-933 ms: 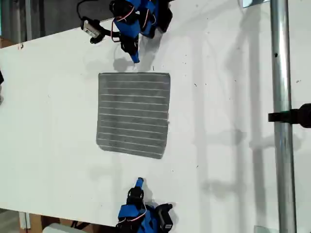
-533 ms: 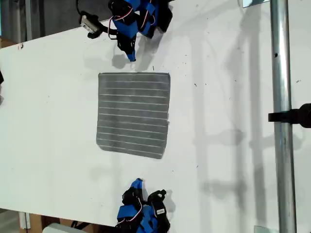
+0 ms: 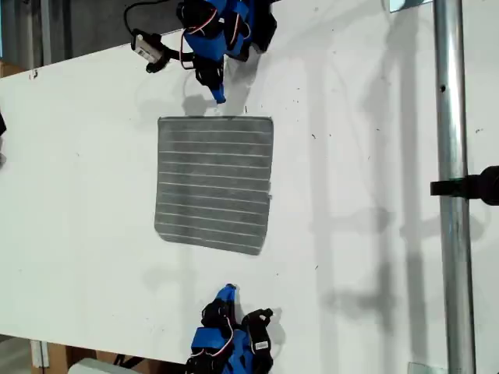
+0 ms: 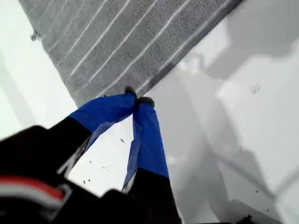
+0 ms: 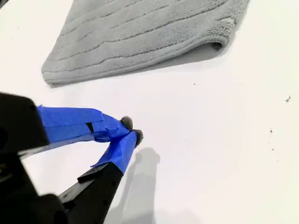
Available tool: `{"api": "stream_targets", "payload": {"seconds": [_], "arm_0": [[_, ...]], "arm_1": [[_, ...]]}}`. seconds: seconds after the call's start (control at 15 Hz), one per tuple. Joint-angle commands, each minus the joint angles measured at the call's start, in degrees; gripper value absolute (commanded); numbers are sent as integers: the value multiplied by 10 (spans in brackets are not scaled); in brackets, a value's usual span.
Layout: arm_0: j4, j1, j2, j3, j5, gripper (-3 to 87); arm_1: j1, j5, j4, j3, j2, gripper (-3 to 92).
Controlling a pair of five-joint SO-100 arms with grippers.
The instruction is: Grasp corners of a towel and fold twice.
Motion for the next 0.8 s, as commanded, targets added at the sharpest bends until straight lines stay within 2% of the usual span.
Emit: {"api": "stream_targets", "payload": {"seconds": [0.0,0.13,0.27,0.4,0.53,0.6,0.73], "arm_0": [[-10,-4,4,4,4,-25],[-3,-10,4,4,9,-26],[-4,-12,4,4,18,-26],[-4,-16,4,4,25,-26],[-4,-18,4,4,31,-26],[-4,-19,4,4,33,-26],[-4,-19,4,4,35,-26]], "arm_1": [[-33,6,-79,-39,1,-1],[-69,8,-148,-91,-73,-2],[-101,-55,-199,-232,-299,-2],[-120,-154,-135,-402,-475,-2],[-169,-227,-14,-536,-624,-2],[-191,-227,31,-564,-657,-2],[-213,-215,58,-551,-620,-2]]}}
